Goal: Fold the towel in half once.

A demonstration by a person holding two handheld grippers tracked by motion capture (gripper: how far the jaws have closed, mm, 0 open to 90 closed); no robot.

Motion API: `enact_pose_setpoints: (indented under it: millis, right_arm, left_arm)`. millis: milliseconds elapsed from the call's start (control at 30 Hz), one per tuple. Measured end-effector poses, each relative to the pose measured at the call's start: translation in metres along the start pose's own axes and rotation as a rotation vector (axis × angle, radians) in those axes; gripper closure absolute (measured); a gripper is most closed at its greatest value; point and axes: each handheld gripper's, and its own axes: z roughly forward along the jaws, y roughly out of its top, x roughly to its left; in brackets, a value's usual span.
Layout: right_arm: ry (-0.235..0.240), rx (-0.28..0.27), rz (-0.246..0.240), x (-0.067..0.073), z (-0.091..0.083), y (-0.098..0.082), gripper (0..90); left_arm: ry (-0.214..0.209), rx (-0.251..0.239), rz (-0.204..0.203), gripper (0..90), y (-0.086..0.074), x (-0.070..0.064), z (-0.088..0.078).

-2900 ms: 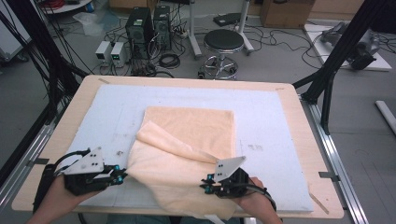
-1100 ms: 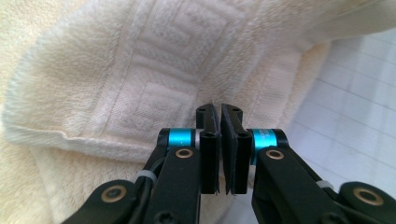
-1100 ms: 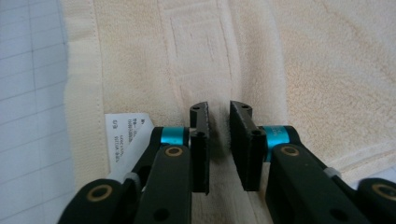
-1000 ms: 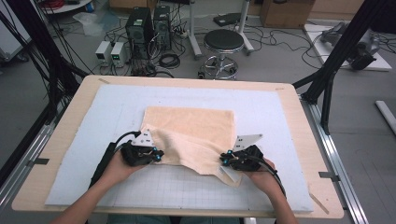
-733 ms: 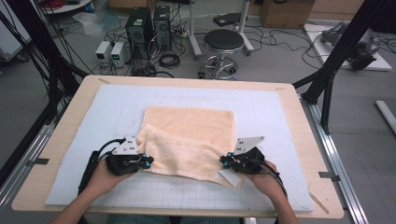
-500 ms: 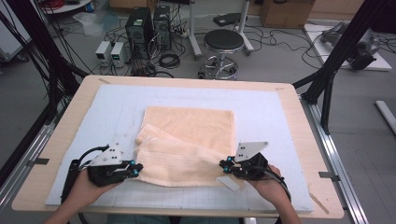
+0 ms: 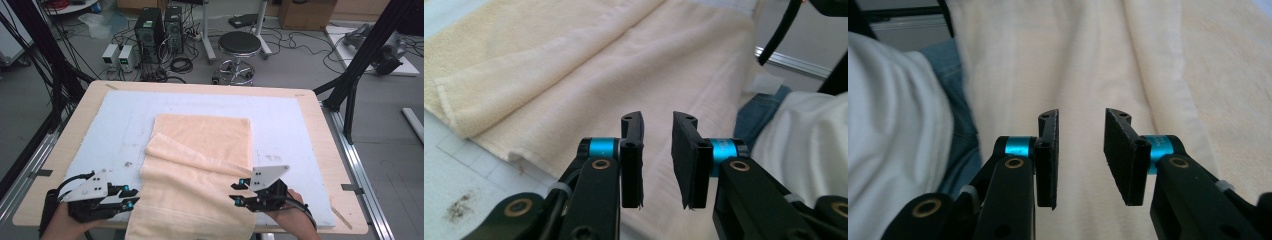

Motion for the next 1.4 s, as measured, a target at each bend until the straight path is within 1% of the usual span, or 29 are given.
enact_pose_setpoints:
  millis: [67,133,167,200,233,300,333,367,400,467,500,533,567,600,633,700,733,767,800,933,1033,1100,1133,1200,1233,1300,1333,1367,1400]
  right_arm:
    - [-0.017,0.01,0.024,-0.012,0.007,-0.005,66.3]
    - [-0.018,0.014,0.052,-0.022,0.016,-0.01,65.8]
    - [-0.02,0.017,0.054,-0.027,0.02,-0.012,65.5]
    - [-0.011,0.011,0.062,-0.03,0.025,-0.014,65.2]
    - [0.002,0.022,0.059,-0.032,0.031,-0.015,65.2]
    - [-0.01,0.069,0.044,-0.036,0.042,-0.017,64.1]
    - [-0.013,0.085,0.039,-0.038,0.047,-0.019,63.7]
    - [-0.013,0.095,0.043,-0.04,0.05,-0.02,63.1]
    - [-0.014,0.101,0.048,-0.041,0.053,-0.021,62.1]
    - [-0.015,0.109,0.054,-0.045,0.056,-0.023,61.3]
    - [-0.01,0.107,0.056,-0.045,0.056,-0.023,61.2]
    - [0.002,0.11,0.055,-0.044,0.057,-0.023,61.1]
    - [-0.002,0.114,0.047,-0.043,0.058,-0.023,60.8]
    - [-0.003,0.126,0.046,-0.041,0.06,-0.024,60.5]
    - [-0.004,0.131,0.044,-0.04,0.061,-0.025,59.9]
    - [-0.003,0.134,0.045,-0.038,0.063,-0.029,59.0]
    - [0.007,0.139,0.05,-0.038,0.063,-0.031,58.3]
    - [0.006,0.136,0.054,-0.036,0.063,-0.032,58.0]
    - [0.006,0.13,0.056,-0.033,0.063,-0.033,57.7]
    - [0.016,0.118,0.036,-0.023,0.06,-0.034,56.4]
    - [0.029,0.122,0.026,-0.014,0.059,-0.034,55.7]
    - [0.038,0.116,0.021,-0.01,0.058,-0.035,54.9]
    - [0.028,0.115,0.015,-0.01,0.056,-0.034,54.7]
    - [0.015,0.104,0.021,-0.013,0.051,-0.032,54.5]
    - [0.002,0.095,0.018,-0.016,0.049,-0.031,54.4]
    - [-0.027,0.085,0.036,-0.024,0.045,-0.027,53.8]
    - [-0.041,0.082,0.045,-0.029,0.044,-0.025,53.5]
    - [-0.057,0.08,0.058,-0.033,0.043,-0.024,53.2]
    - [-0.071,0.074,0.063,-0.041,0.042,-0.022,52.6]
  left_arm:
    - [0.004,0.008,-0.004,71.8,-0.001,0.01,0.013]
    - [0.0,0.005,-0.02,70.8,-0.004,0.02,0.027]
    - [-0.011,0.007,-0.025,70.1,-0.005,0.024,0.035]
    - [-0.018,0.015,-0.033,70.1,-0.008,0.028,0.042]
    - [-0.031,0.035,-0.035,70.1,-0.01,0.031,0.051]
    - [-0.047,0.056,-0.04,70.0,-0.014,0.032,0.06]
    - [-0.061,0.068,-0.034,70.0,-0.016,0.032,0.065]
    - [-0.07,0.086,-0.026,70.0,-0.017,0.031,0.068]
    - [-0.076,0.093,-0.026,70.0,-0.019,0.03,0.071]
    - [-0.094,0.126,-0.015,70.0,-0.021,0.029,0.076]
    - [-0.101,0.143,-0.007,70.0,-0.022,0.028,0.079]
    - [-0.105,0.151,-0.008,70.0,-0.023,0.026,0.081]
    - [-0.114,0.175,-0.006,70.1,-0.026,0.024,0.083]
    - [-0.111,0.174,-0.004,70.3,-0.027,0.023,0.084]
    - [-0.104,0.169,-0.001,70.1,-0.028,0.021,0.083]
    - [-0.11,0.177,-0.009,69.8,-0.029,0.02,0.081]
    - [-0.115,0.181,-0.012,69.7,-0.03,0.018,0.079]
    - [-0.116,0.187,-0.005,69.7,-0.032,0.016,0.076]
    - [-0.115,0.184,-0.004,69.7,-0.033,0.012,0.074]
    - [-0.127,0.207,0.0,69.7,-0.039,0.001,0.063]
    - [-0.145,0.215,-0.003,69.7,-0.044,-0.007,0.055]
    - [-0.157,0.22,-0.008,68.1,-0.045,-0.012,0.051]
    - [-0.17,0.23,-0.008,68.2,-0.044,-0.013,0.05]
    - [-0.152,0.207,0.012,68.1,-0.041,-0.013,0.046]
    - [-0.132,0.188,0.017,67.7,-0.038,-0.011,0.044]
    - [-0.084,0.144,0.02,65.2,-0.03,-0.003,0.04]
    - [-0.063,0.112,0.001,63.5,-0.027,0.002,0.04]
    - [-0.039,0.082,-0.008,62.3,-0.023,0.009,0.04]
    - [-0.023,0.066,-0.012,60.6,-0.021,0.014,0.041]
